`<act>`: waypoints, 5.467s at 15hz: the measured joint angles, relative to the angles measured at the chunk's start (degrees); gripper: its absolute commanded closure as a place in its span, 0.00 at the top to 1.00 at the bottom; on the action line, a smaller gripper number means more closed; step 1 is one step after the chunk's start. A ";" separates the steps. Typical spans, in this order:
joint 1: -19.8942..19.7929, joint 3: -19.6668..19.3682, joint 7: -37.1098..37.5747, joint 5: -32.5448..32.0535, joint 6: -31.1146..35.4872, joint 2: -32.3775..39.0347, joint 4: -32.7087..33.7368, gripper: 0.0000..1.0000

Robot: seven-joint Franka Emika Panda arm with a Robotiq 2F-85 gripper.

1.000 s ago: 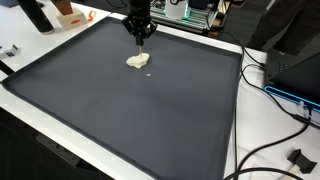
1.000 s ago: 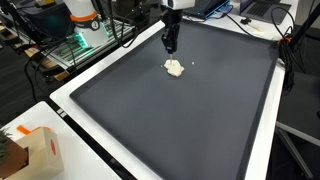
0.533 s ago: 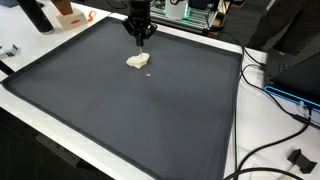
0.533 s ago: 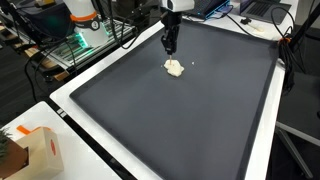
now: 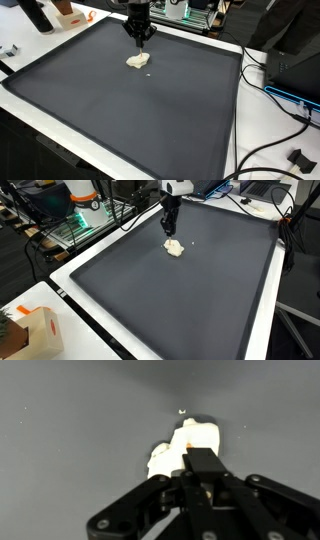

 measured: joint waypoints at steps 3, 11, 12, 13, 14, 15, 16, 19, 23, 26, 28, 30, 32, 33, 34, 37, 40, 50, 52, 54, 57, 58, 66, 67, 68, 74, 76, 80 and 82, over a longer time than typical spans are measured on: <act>0.00 -0.01 0.00 0.00 0.01 0.30 0.42 0.03; 3.53 -4.84 -0.02 3.94 0.06 -0.85 1.77 0.03; 4.11 -5.50 -0.02 4.36 0.07 -1.13 1.78 0.03; 4.66 -6.02 -0.02 4.81 0.12 -1.46 1.78 0.03; 5.05 -6.27 -0.02 4.96 0.24 -1.83 1.77 0.03; 5.09 -5.96 0.04 4.86 0.60 -2.09 1.76 0.03; 5.13 -5.68 0.05 4.88 0.96 -2.45 1.75 0.03; 5.20 -4.88 0.05 4.88 1.32 -4.31 1.37 0.03; 5.31 -3.93 0.37 4.89 2.28 -7.53 0.47 0.03; 5.67 -3.72 0.84 4.90 3.62 -10.27 -0.13 0.03; 6.02 -3.71 1.35 4.90 4.35 -12.40 -0.89 0.03; 6.17 -3.19 2.01 4.91 5.23 -14.14 -1.29 0.03; 6.15 -2.27 2.87 4.91 5.58 -15.61 -1.71 0.03; 6.15 -1.86 3.38 4.91 5.60 -16.32 -2.04 0.03; 6.15 -1.47 3.77 4.91 5.61 -17.01 -2.35 0.03; 6.22 -0.77 4.62 4.91 5.61 -18.72 -3.09 0.03; 6.33 -0.42 4.64 4.84 5.44 -19.39 -3.35 0.13; 16.25 -13.43 14.45 2.90 4.00 -19.50 -2.00 0.03; 21.13 -19.49 21.21 0.41 3.18 -18.96 -1.72 0.03; 25.39 -24.30 28.93 -3.09 3.11 -17.98 -1.70 0.03; 30.65 -29.40 41.33 -9.50 3.71 -15.53 -1.75 0.03; 32.12 -30.64 45.47 -11.63 4.55 -14.43 -1.75 0.03; 48.05 -50.35 60.73 -14.15 5.58 -5.47 -2.02 0.03; 49.37 -52.07 60.45 -13.32 5.58 -4.45 -1.90 0.03; 50.38 -53.35 59.69 -12.32 5.58 -3.58 -1.81 0.03; 52.67 -55.64 50.51 -6.76 5.59 -1.33 -0.63 0.03; 52.82 -55.56 47.43 -5.83 5.59 -1.16 -0.20 0.03; 52.87 -55.01 42.62 -4.86 5.59 -0.97 0.70 0.03; 52.87 -54.59 40.63 -4.64 5.59 -0.84 1.23 0.03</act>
